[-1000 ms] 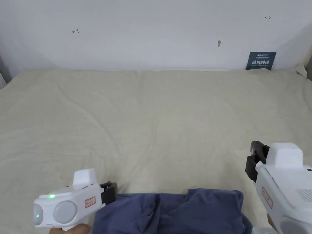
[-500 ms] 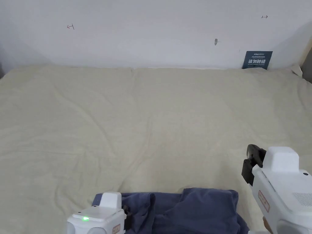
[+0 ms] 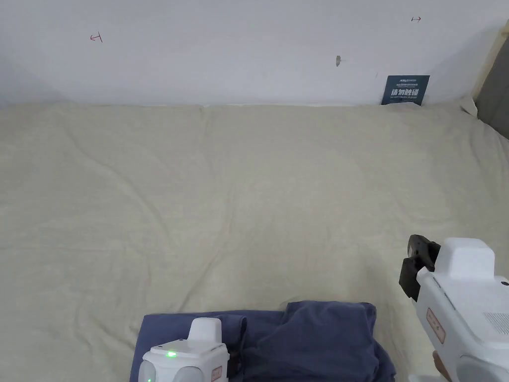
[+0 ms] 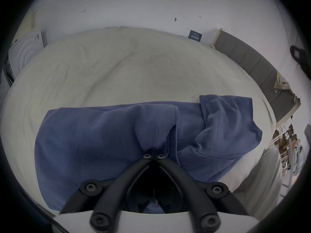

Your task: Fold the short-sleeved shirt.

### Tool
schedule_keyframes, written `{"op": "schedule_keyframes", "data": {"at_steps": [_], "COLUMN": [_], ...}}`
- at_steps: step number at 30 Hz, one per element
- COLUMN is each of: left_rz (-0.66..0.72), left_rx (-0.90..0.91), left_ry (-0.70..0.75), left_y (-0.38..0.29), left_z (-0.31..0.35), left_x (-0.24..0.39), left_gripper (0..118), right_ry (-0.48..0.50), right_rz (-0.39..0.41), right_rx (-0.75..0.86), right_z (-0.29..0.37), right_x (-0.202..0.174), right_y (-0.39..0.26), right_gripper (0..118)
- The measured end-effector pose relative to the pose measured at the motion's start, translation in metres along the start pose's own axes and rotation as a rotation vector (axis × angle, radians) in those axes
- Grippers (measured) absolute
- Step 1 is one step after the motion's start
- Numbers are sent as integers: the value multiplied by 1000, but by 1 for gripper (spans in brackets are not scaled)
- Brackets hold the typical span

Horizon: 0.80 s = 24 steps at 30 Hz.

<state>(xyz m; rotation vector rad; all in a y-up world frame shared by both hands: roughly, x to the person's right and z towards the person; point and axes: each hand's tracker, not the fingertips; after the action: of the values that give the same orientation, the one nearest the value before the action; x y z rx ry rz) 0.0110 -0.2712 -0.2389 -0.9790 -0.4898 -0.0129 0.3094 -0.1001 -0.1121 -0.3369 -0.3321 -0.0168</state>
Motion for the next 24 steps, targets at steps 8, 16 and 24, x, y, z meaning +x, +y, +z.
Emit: {"op": "schedule_keyframes", "data": {"at_steps": [8,16,24], "left_rz": [187,454,532], "left_rx": [128,114,-26], "left_ry": [-180,-249,-279], "left_y": [42,48,24], "left_z": [75,104,81], "left_x": [-58,-168,-202], "left_gripper": [0,39,113], "right_ry": [30,54,64], "right_rz": [16,34,45], "right_rx": [18,17,-18], "right_z": [5,1,-8], "right_x": [-10,-26,-38], "right_y": [8,11,5], "right_gripper": [2,2,2]}}
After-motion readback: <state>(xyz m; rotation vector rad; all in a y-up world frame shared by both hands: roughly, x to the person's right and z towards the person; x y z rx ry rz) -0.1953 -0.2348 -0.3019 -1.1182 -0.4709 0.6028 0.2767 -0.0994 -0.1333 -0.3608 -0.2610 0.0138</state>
